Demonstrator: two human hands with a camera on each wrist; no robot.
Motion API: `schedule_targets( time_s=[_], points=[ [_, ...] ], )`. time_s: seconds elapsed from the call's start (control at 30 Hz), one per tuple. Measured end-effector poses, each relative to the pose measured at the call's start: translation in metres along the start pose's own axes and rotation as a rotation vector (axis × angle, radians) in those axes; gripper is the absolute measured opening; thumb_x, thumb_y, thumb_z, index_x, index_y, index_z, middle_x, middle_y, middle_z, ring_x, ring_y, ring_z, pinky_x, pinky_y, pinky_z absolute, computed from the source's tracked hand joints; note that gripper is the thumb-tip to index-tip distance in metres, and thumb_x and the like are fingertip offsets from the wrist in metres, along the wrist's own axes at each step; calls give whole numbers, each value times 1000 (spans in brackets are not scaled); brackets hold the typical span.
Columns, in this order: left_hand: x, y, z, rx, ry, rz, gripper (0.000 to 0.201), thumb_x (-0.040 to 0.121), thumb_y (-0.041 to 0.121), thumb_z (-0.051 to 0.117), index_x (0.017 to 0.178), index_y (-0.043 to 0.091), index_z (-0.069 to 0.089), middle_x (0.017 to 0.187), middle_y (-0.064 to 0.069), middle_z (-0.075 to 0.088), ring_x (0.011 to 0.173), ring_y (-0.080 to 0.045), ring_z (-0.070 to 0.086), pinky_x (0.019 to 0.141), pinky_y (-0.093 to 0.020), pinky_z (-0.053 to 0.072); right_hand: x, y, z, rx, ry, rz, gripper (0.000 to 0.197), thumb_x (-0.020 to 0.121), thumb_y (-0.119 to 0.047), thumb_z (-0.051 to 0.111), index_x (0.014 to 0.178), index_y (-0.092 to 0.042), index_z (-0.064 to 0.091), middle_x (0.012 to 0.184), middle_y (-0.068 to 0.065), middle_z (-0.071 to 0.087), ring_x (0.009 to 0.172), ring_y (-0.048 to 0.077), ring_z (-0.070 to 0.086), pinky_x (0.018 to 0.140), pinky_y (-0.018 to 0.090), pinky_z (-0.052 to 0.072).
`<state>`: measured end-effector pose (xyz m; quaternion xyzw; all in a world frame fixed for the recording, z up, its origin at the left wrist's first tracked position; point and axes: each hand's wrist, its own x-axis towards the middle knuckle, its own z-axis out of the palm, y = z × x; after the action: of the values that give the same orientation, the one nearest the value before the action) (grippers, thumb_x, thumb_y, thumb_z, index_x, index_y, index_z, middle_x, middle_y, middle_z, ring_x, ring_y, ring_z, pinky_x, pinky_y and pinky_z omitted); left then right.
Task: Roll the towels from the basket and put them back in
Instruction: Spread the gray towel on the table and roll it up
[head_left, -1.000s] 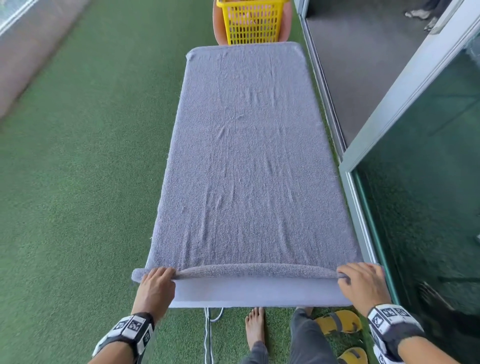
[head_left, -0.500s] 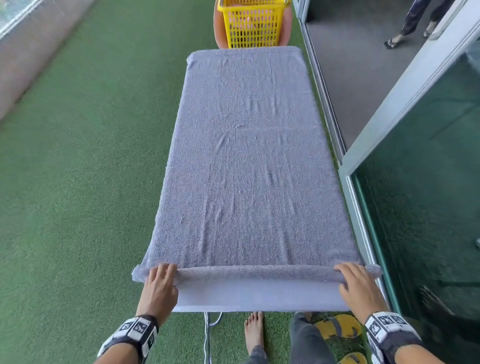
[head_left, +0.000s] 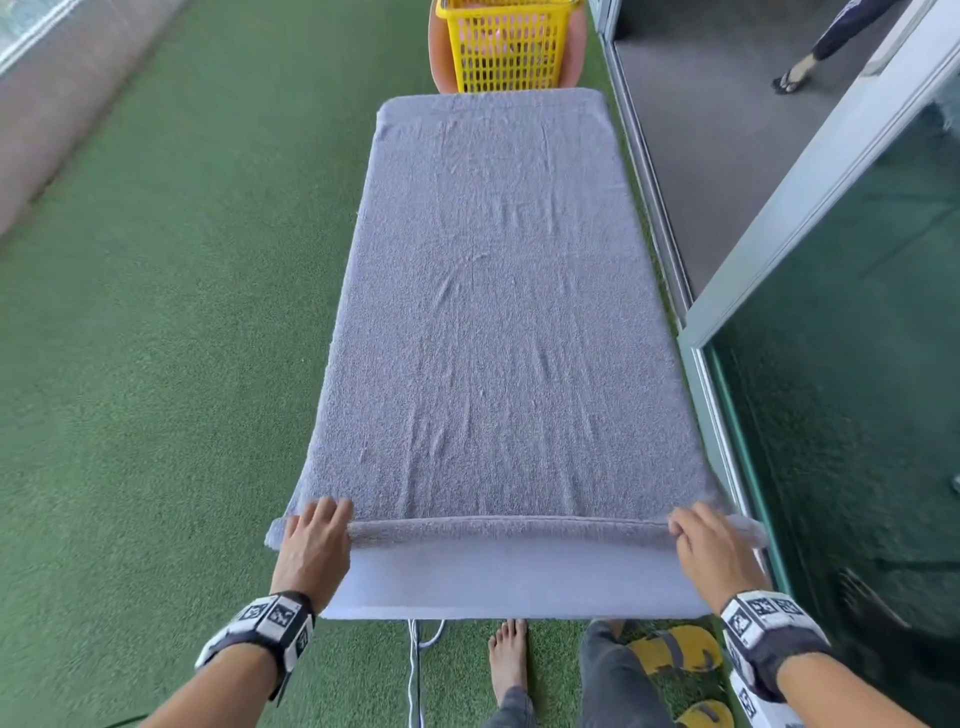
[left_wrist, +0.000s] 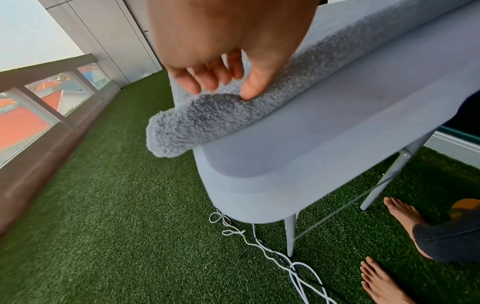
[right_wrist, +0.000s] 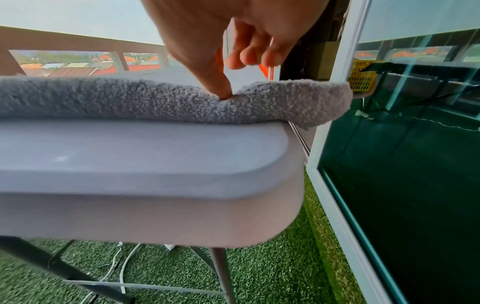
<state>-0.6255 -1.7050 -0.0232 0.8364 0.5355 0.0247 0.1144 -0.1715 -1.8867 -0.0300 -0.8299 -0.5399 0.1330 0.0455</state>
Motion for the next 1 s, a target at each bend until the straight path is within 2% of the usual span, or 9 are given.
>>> schedule_targets(
  time_s=[0.07, 0.2, 0.37, 0.53, 0.73, 0.8, 0.87, 0.93, 1.0],
  points=[
    [-3, 6, 5, -33, -1, 19, 39, 63, -16, 58, 88, 12, 47, 79, -2, 49, 69, -15, 38, 59, -28, 43, -2, -2, 5, 21, -28, -19, 41, 60, 5, 73, 75, -24, 48, 80, -4, 46, 68, 18, 47, 49, 36, 47],
    [-15, 15, 11, -48, -14, -27, 49, 55, -15, 58, 97, 9, 50, 90, -6, 52, 78, -15, 36, 65, -27, 43, -5, -6, 5, -24, -31, -19, 46, 60, -3, 78, 102, -15, 62, 104, 2, 61, 95, 27, 58, 83, 44, 51],
    [-13, 12, 11, -39, -42, -54, 37, 71, -15, 58, 99, 8, 59, 94, -5, 59, 81, -20, 51, 71, -32, 50, 1, -7, 2, -69, -39, -16, 44, 61, -1, 75, 101, -16, 67, 99, 2, 67, 92, 27, 61, 79, 45, 50],
    [-15, 17, 3, 16, -111, -16, 28, 70, -15, 56, 84, 9, 61, 77, -3, 61, 67, -18, 52, 64, -33, 51, -3, -9, -2, -76, -76, 15, 32, 65, -9, 73, 95, -18, 70, 94, -1, 69, 91, 24, 62, 80, 41, 44],
    [-27, 12, 3, 20, -182, 15, 16, 90, 4, 48, 83, 15, 57, 77, 1, 62, 65, -12, 48, 72, -36, 51, -19, -7, -6, -106, -180, 42, 14, 89, -25, 48, 94, -30, 60, 95, -14, 61, 98, 12, 55, 92, 35, 27],
    [-26, 9, 0, 3, -152, 23, 13, 89, 3, 50, 89, 15, 54, 81, 1, 61, 66, -12, 49, 69, -32, 50, -17, -7, -11, -70, -138, 54, 10, 89, -23, 50, 97, -29, 51, 92, -14, 53, 95, 12, 55, 91, 36, 30],
    [-22, 6, -2, 28, -116, 18, 22, 79, -3, 58, 93, 13, 54, 84, -2, 58, 68, -15, 47, 65, -32, 49, -15, -6, -16, -88, -68, 45, 22, 78, -16, 63, 91, -27, 51, 85, -9, 50, 80, 17, 53, 76, 36, 39],
    [-19, 6, -2, 76, -78, 38, 30, 70, -7, 62, 92, 12, 53, 83, -4, 55, 70, -17, 45, 64, -35, 50, -13, -7, -14, -135, -75, -32, 46, 59, -1, 72, 72, -30, 39, 70, -9, 40, 63, 18, 43, 57, 32, 34],
    [-20, 11, 0, 58, -60, 72, 33, 66, -9, 62, 89, 11, 51, 80, -3, 52, 68, -16, 44, 60, -36, 53, -12, -10, -11, -140, -123, -86, 66, 44, 7, 73, 68, -34, 26, 67, -10, 32, 60, 17, 37, 52, 31, 32]
  ],
)
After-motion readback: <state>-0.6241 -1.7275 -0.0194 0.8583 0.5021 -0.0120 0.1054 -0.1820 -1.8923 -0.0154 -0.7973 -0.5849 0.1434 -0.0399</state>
